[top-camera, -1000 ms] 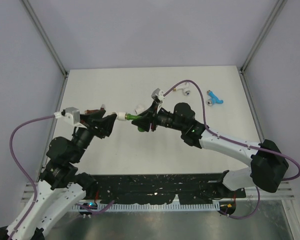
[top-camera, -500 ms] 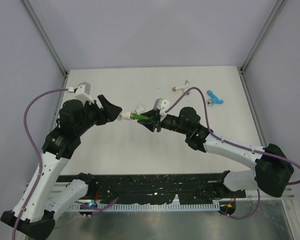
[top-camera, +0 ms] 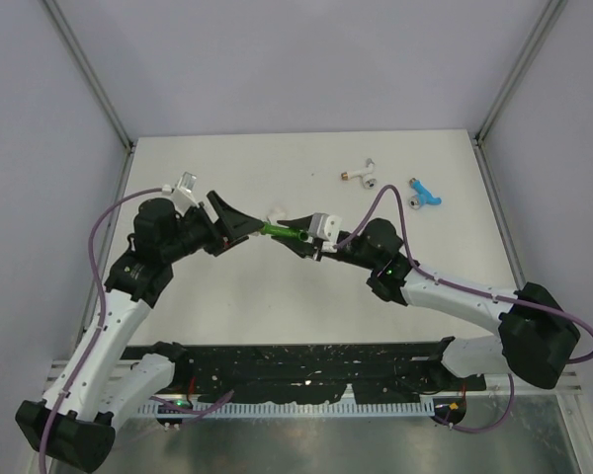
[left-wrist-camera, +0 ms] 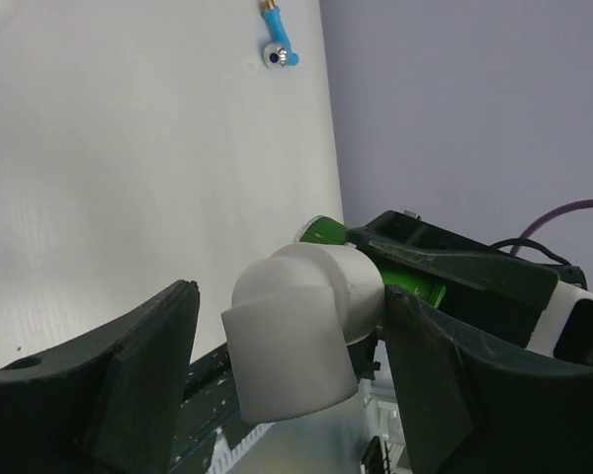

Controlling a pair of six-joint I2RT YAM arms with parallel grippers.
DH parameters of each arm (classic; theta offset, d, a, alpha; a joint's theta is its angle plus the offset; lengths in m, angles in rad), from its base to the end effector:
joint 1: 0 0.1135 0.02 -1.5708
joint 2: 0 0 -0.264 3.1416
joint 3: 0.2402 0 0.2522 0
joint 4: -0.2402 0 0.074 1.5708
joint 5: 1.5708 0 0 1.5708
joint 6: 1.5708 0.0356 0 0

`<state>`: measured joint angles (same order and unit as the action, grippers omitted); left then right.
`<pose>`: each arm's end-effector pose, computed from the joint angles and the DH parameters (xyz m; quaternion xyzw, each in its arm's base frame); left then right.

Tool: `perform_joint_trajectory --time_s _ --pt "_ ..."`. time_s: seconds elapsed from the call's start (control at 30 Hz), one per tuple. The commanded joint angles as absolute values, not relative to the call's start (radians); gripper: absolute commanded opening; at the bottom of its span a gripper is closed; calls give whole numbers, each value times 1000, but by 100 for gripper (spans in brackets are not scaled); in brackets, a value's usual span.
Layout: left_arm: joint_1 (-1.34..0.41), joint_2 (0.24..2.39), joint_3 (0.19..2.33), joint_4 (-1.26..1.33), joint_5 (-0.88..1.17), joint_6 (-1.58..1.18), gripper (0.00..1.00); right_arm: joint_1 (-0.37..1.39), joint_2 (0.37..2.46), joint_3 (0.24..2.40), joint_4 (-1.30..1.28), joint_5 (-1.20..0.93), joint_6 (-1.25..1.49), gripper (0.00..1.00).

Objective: Install the water faucets

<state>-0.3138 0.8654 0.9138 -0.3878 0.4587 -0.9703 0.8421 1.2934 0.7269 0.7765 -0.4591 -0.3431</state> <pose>0.1763 -0.0738 0.3510 -0.1320 0.7949 -0.4854 0.3393 0.1815 0.2270 0.3086 -0.4889 0.4094 0.3256 0.6982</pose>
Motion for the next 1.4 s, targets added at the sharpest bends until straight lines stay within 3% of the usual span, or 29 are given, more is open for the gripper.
perform_joint_trajectory --time_s 0.0,0.37,0.63,0.87,1.07,1.37 --pt "-307 853 865 -240 522 -1097 76 842 1298 729 956 -483 -379 5" --pt "-270 741 738 -109 469 -1304 75 844 1312 692 1031 -472 -382 5" --pt "-267 718 726 -86 468 -1350 65 844 1313 687 1045 -474 -380 5" --pt "-267 712 726 -68 468 -1361 43 844 1321 680 1054 -474 -388 5" --pt "-265 696 695 -6 459 -1335 0 844 1316 693 1054 -472 -290 5" --pt "-265 657 609 343 466 -1117 0 833 1272 807 904 -519 99 5"
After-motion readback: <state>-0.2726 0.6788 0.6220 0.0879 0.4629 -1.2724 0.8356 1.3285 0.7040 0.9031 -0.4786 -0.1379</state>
